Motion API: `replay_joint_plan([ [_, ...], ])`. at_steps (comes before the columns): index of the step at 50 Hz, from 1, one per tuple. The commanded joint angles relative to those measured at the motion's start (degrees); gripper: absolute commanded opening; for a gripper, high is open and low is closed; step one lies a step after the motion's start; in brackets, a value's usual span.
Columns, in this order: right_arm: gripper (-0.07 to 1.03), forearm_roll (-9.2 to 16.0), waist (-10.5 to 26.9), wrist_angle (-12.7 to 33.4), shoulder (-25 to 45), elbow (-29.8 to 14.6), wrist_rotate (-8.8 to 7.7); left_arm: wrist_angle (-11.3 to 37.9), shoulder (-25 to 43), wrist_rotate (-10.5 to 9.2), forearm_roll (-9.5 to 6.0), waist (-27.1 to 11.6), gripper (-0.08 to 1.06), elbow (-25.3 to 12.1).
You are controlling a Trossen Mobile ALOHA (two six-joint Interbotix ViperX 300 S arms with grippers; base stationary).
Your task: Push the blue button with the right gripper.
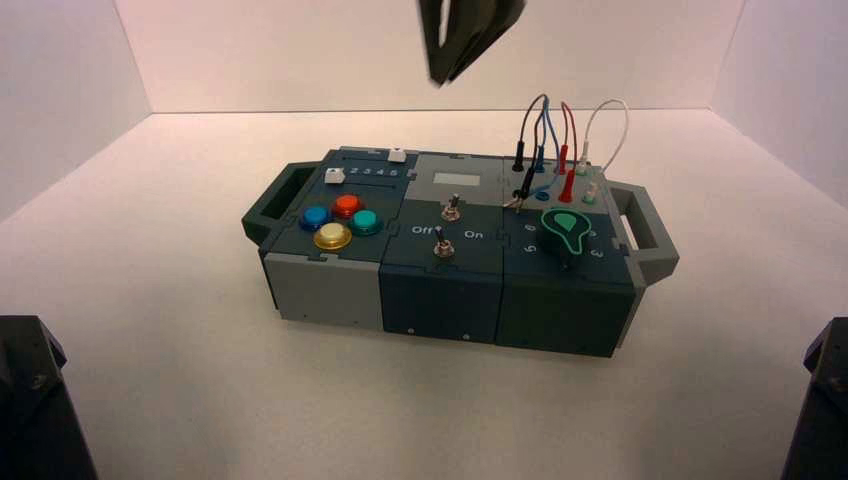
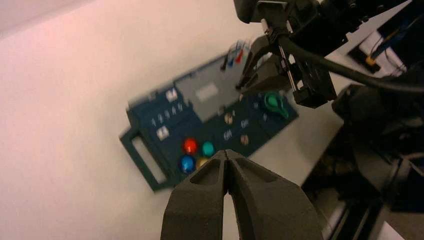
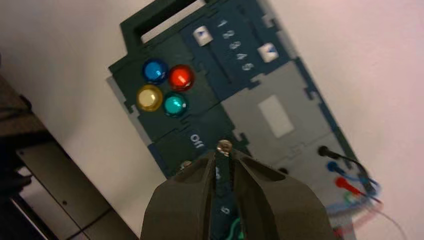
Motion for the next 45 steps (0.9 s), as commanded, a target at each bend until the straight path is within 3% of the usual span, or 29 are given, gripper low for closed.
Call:
replay_joint_plan([
  [1,0.14,-0.09,1.76,-0.26,1.49,-2.81,-0.44,0.35,0.35,-4.04,4.66,0.00,-0.03,0.62],
  [4,0.12,-0.09,2.37,-0.18,2.72,-3.43,-0.44,0.00,0.35,-7.03,8.17,0.09,-0.03,1.32],
  [8,0.08,-0.09,3.25,-0.35,4.57,-4.39,-0.44,-0.79,0.26,-12.30,14.15,0.18,-0.03,2.02],
  [13,0.08,-0.09,4.39,-1.14,6.24,-5.27,-0.44,-0.97,-0.09,-15.38,18.11,0.00,-0.03,2.99],
  [23,0.06,0.18,6.24,-1.76,9.49,-7.21,-0.35,-0.18,0.53,-16.08,18.28,-0.70,-0.03,5.54],
  [31,0.01,0.18,7.47,-2.11,11.34,-8.35,-0.35,-0.26,1.41,-17.31,18.37,-0.70,-0.03,5.54],
  [45,-0.02,0.44,8.26,-4.57,13.27,-8.88,0.09,-1.93,3.08,-17.40,18.37,-0.70,-0.03,5.45],
])
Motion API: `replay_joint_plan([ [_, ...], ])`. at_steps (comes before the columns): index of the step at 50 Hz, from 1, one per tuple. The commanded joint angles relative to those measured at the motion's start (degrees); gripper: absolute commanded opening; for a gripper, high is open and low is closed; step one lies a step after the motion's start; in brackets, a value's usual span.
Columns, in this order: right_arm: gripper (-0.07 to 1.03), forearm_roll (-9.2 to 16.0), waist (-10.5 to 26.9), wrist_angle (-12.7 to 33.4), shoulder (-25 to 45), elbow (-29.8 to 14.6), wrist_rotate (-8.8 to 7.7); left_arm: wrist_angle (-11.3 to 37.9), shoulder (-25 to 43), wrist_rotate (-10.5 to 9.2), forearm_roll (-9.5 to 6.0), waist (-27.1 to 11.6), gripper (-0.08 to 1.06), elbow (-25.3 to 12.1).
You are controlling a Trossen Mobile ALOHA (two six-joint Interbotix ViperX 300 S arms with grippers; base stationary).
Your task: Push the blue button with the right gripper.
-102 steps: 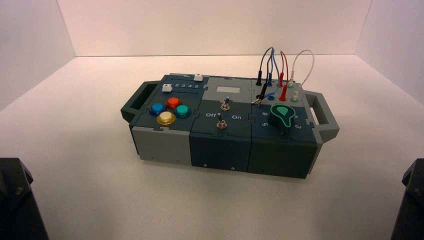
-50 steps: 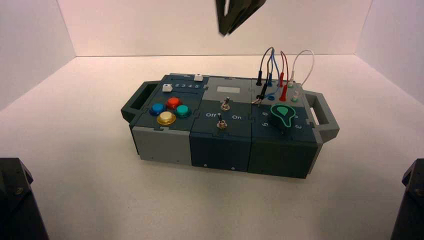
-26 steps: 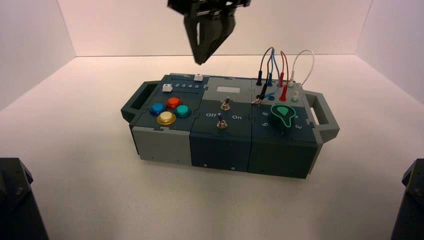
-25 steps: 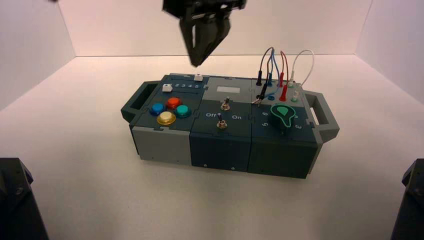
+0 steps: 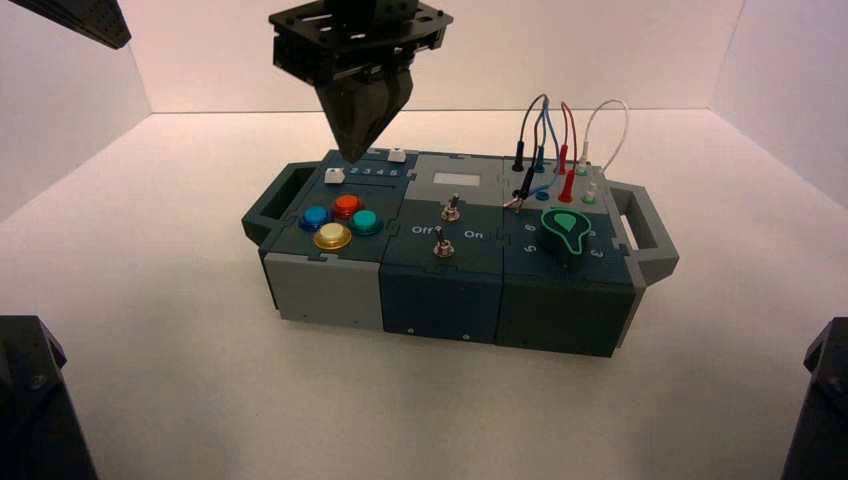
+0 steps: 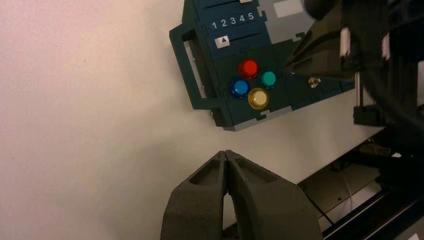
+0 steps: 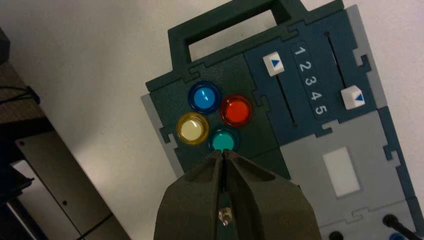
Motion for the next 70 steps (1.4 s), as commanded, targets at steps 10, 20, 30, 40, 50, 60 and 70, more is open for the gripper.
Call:
replay_joint_plan([
  [10,-0.02,0.53,0.70,-1.85,1.05,-2.29,0.09,-1.05,2.64,-0.35,-0.09,-0.35,-0.03,-2.11],
  [20,-0.02,0.53,1.41,-2.64,3.43,-3.52,0.09,-0.79,4.83,-0.53,-0.79,-1.85,-0.03,-2.46],
  [30,-0.02,0.53,1.49,-2.99,5.19,-4.39,0.09,-0.26,5.62,-1.14,-0.79,-2.20,-0.03,-2.20],
  [40,-0.02,0.53,1.49,-4.48,6.33,-4.57,0.18,2.20,5.27,-1.23,-0.79,-3.08,-0.03,-2.99],
  [50,-0.02,0.53,1.49,-5.10,7.03,-4.57,0.26,4.04,4.75,-2.46,-0.53,-3.16,-0.03,-3.52],
  [60,-0.02,0.53,1.49,-5.54,7.21,-4.57,0.26,4.83,2.55,-3.34,0.00,-3.16,-0.03,-3.08],
  [70,-0.02,0.53,1.49,-6.06,8.09,-5.10,0.35,5.98,-0.26,-3.34,0.00,-3.16,-0.03,-2.64],
])
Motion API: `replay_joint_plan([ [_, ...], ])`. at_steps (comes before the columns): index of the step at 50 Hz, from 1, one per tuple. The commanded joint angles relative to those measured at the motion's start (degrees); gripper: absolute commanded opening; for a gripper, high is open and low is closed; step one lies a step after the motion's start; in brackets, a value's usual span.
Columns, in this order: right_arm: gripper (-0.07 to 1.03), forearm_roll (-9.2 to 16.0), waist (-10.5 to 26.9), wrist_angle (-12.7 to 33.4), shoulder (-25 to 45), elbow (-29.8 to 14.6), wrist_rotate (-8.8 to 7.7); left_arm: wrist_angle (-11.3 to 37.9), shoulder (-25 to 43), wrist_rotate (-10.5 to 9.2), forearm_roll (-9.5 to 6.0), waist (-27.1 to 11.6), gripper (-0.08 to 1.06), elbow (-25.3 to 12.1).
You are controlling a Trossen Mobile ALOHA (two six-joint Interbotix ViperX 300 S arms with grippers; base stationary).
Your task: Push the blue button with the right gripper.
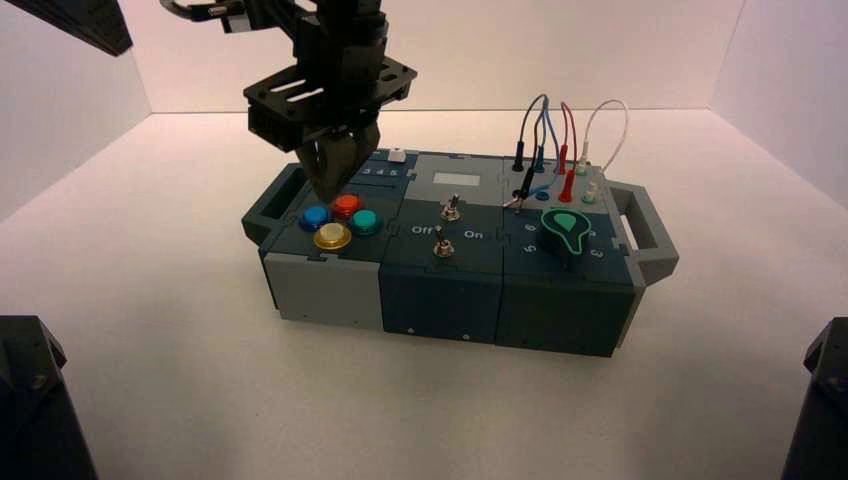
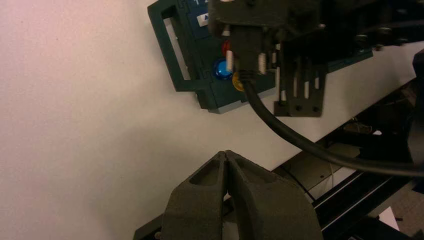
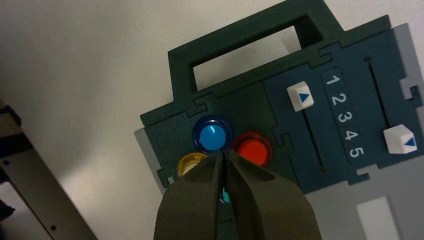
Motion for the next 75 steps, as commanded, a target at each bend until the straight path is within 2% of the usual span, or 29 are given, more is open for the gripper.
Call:
replay_joint_plan([
  [1,-0.02,0.18,0.35,-0.53,-0.53,-2.11,0.09,0.35,-1.23,-0.18,0.09,-0.18,-0.03,-0.88],
  [27,-0.02,0.70,0.35,-0.53,0.97,-2.99,0.44,2.64,-2.64,-0.97,0.09,-0.18,-0.03,-1.85],
  [45,-0.02,1.32,0.44,-0.53,2.99,-3.34,0.44,2.46,-2.81,-0.97,0.09,-0.18,-0.03,-1.93],
  [75,-0.02,1.41,0.70,0.09,2.29,-3.96,0.44,2.20,-2.29,-0.97,0.09,-0.18,-0.03,-1.93],
])
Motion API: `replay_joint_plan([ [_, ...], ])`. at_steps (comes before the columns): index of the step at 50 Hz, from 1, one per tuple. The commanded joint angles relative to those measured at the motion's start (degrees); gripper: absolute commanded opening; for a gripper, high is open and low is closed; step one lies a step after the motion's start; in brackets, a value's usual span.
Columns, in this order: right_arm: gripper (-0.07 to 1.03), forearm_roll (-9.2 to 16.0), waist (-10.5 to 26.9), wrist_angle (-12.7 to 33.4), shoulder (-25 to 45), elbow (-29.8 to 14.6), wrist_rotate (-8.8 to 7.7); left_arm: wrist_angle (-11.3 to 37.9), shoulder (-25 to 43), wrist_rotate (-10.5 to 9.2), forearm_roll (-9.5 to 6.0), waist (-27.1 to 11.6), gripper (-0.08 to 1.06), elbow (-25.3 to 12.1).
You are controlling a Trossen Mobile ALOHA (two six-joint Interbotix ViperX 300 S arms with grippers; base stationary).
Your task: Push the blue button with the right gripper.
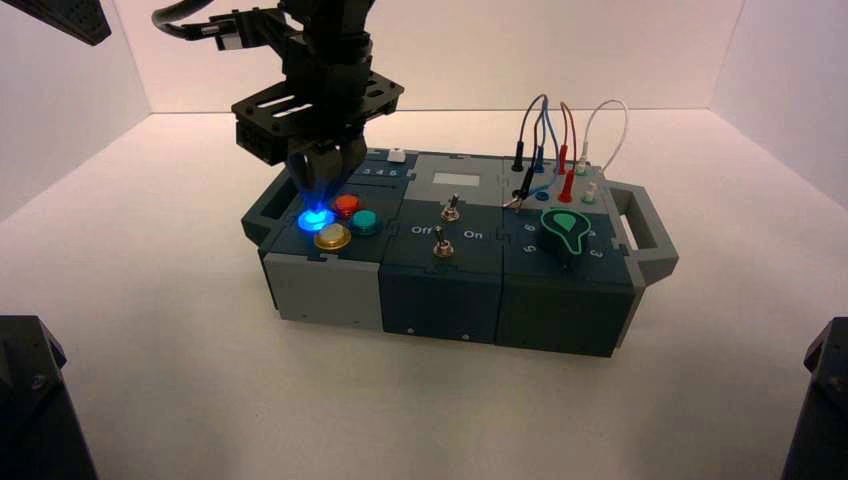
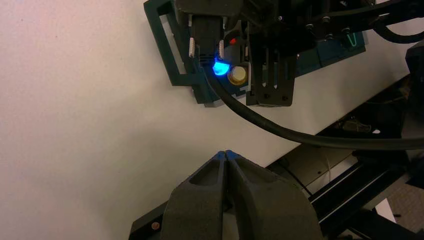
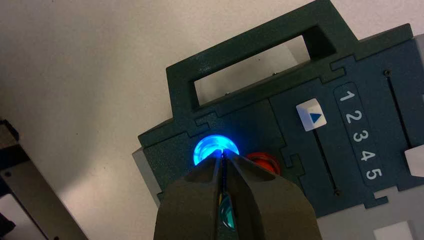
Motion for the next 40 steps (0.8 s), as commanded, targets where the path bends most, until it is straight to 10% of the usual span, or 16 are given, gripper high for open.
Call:
replay_joint_plan([
  [1,-0.02,0.09,0.62,0.35,-1.23,-1.23,0.09,-0.44,0.44,-0.18,0.00,-0.26,-0.03,-1.85],
  [40,-0.02,0.09,0.53,8.70,-6.59,-4.13,0.18,-1.41,1.93,-0.18,0.26,-0.18,-0.03,-2.20],
])
